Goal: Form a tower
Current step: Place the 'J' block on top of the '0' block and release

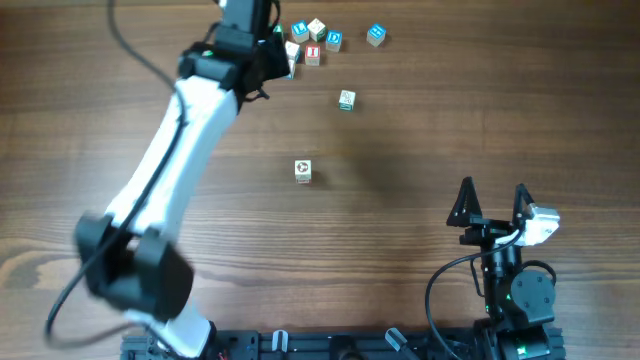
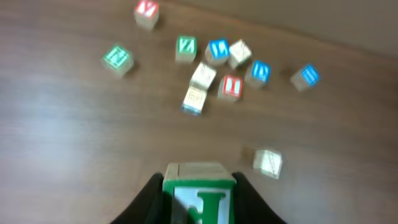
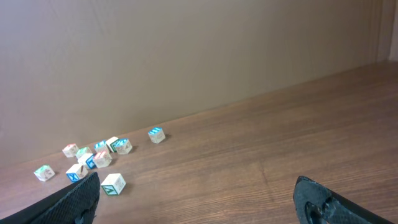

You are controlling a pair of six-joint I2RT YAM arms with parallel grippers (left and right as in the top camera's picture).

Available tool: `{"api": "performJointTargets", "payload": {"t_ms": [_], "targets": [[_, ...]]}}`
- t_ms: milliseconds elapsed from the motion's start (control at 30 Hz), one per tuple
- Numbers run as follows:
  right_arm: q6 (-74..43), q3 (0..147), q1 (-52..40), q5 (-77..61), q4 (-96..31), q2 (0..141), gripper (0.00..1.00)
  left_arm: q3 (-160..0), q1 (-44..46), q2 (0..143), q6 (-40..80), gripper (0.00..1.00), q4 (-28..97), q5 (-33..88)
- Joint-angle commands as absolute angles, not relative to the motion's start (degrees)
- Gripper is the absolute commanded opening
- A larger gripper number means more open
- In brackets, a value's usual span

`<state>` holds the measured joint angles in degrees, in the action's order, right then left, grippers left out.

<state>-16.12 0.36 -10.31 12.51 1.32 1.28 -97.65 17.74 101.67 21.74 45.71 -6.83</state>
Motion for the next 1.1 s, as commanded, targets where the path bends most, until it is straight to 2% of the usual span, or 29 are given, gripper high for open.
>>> {"api": "performJointTargets", "payload": {"t_ms": [0,100,200,500,767,1067], "targets": [[-15.2,0.3,-10.1,13.1,1.6,0.9,1.00,-97.7,19.2,94.4,25.1,0.24,53.6,-7.3],[-15.2,0.3,-10.1,13.1,1.6,0.9,1.00,-97.7,21.6,93.1,28.1,0.25,63.5,-7.3],[-15.2,0.3,-10.1,13.1,1.6,0.9,1.00,-94.1,24.8,93.6,29.0,0.26,66.9,-7.3],[-15.2,0.3,-10.1,13.1,1.6,0.9,1.00,-71.8,32.0,94.7,33.7,0.25,47.6,-7.4],[-15.2,0.3,-10.1,13.1,1.6,0.9,1.00,-68.8,32.0,98.9,33.7,0.25,41.9,-7.4],[-15.2,0.3,-10.1,13.1,1.6,0.9,1.00,-68.8,32.0,101.7,33.5,0.31,40.0,-7.4]]}}
